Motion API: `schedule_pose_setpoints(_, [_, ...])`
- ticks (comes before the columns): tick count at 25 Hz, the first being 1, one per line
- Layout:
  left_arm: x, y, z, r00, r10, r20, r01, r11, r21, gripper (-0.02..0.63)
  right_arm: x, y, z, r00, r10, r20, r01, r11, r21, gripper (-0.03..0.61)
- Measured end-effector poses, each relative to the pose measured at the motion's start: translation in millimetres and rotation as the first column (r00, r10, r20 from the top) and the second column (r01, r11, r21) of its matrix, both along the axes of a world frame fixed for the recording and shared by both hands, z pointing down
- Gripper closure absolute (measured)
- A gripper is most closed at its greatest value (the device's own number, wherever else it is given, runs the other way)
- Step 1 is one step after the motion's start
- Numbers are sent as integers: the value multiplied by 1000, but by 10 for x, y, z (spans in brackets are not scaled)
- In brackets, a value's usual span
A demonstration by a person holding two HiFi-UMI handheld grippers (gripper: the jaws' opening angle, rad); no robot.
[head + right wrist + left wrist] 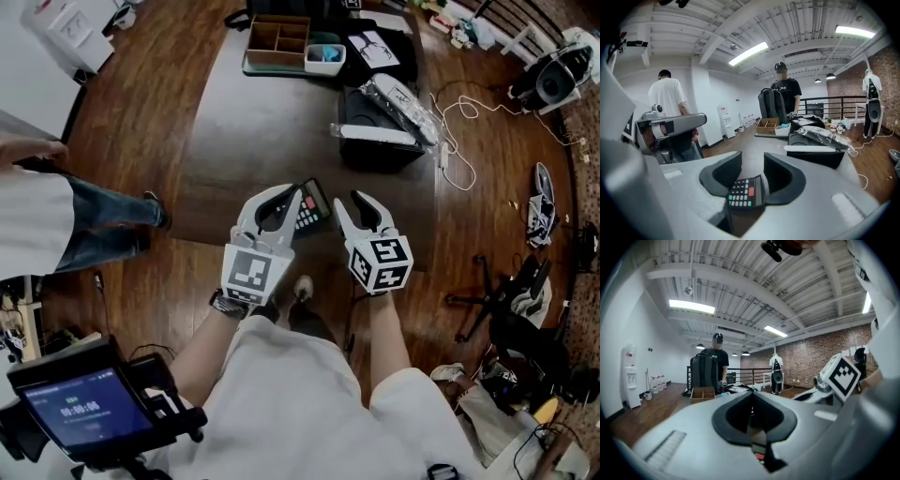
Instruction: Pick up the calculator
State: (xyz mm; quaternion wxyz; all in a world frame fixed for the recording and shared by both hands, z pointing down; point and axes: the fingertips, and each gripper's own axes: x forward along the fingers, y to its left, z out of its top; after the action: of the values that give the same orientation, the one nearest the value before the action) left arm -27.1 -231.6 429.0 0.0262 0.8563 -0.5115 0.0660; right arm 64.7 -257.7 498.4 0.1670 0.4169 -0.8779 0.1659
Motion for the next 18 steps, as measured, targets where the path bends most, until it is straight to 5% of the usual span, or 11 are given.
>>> schedule_pose_setpoints(11, [-32, -55, 725, 1000, -25, -4, 24, 985, -170, 607, -1, -72, 630, 999, -4, -44, -2, 990, -141, 426])
schedule_pose_setpoints(18, [37, -88, 976, 1000, -1, 0, 1, 974, -227, 608, -44, -98, 1261, 994, -54, -100, 19, 944, -328, 407])
